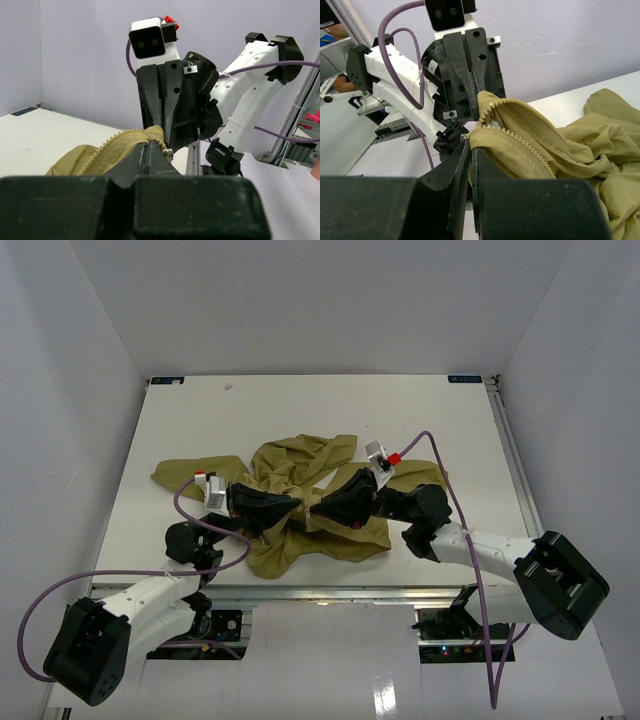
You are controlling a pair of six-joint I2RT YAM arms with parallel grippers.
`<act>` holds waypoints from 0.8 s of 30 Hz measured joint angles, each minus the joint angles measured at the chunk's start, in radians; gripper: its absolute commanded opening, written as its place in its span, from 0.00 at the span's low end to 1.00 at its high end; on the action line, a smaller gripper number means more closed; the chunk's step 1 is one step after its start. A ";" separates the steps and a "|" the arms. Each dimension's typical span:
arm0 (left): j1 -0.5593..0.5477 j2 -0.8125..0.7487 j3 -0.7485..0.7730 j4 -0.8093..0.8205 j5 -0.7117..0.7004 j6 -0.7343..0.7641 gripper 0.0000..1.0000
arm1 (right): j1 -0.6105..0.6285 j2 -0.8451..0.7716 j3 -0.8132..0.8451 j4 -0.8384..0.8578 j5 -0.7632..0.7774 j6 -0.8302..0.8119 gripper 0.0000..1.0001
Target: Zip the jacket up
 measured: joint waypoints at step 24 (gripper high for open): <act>0.000 -0.009 -0.005 0.000 0.012 -0.001 0.00 | 0.000 -0.001 0.019 0.000 0.015 -0.021 0.08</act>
